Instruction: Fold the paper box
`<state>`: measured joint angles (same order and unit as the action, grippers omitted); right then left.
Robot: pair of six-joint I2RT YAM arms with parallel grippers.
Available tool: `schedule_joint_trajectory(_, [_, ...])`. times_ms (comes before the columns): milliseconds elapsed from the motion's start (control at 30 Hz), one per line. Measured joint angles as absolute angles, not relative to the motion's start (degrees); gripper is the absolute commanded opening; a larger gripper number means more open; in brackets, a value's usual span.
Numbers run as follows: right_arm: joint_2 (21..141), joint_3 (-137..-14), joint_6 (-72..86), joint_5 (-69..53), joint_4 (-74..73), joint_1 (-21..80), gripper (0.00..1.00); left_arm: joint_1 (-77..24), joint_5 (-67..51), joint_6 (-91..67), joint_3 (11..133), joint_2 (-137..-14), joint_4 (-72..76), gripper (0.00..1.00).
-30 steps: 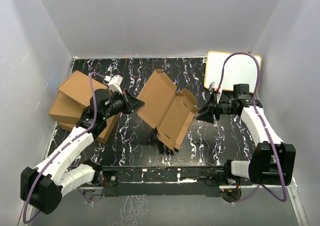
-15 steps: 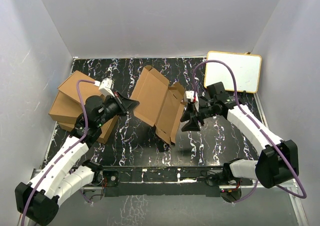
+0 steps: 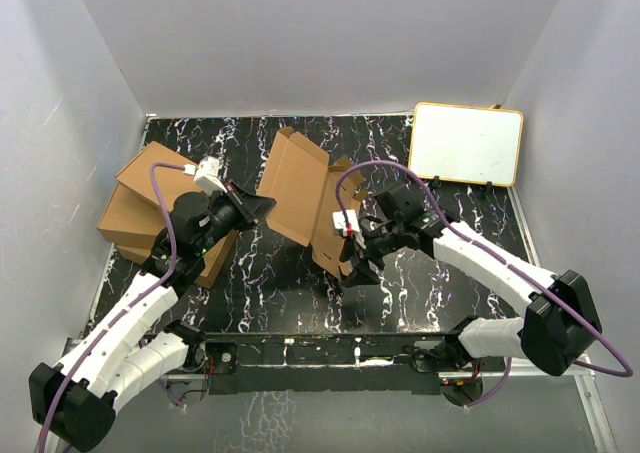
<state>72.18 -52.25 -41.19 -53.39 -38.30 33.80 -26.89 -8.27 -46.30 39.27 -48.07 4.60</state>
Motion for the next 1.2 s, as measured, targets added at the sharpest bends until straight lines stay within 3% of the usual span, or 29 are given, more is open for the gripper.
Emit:
schedule_joint_trajectory(400, [73.95, -42.52, -41.69, -38.5, -27.79, 37.34, 0.71, -27.62, -6.68, -40.38, 39.27, -49.34, 4.03, 0.0])
schedule_joint_trajectory(567, [72.6, -36.03, -44.4, -34.09, -23.22, 37.34, 0.67, -27.62, -6.9, -37.63, 39.27, -50.28, 3.29, 0.0])
schedule_joint_trajectory(700, [72.95, -35.66, -44.69, -31.66, -18.79, 37.34, 0.56, -27.62, -7.31, -36.32, 39.27, -50.37, 2.39, 0.0])
schedule_joint_trajectory(1000, [76.09, -35.66, -43.7, -30.13, -14.26, 37.34, 0.5, -27.62, -8.14, -35.51, 39.27, -50.35, 2.04, 0.0])
schedule_joint_trajectory(1200, [74.89, -36.36, -47.68, -36.8, -20.38, 37.32, 0.57, -27.62, -8.14, -35.0, 39.29, -50.35, 1.78, 0.0])
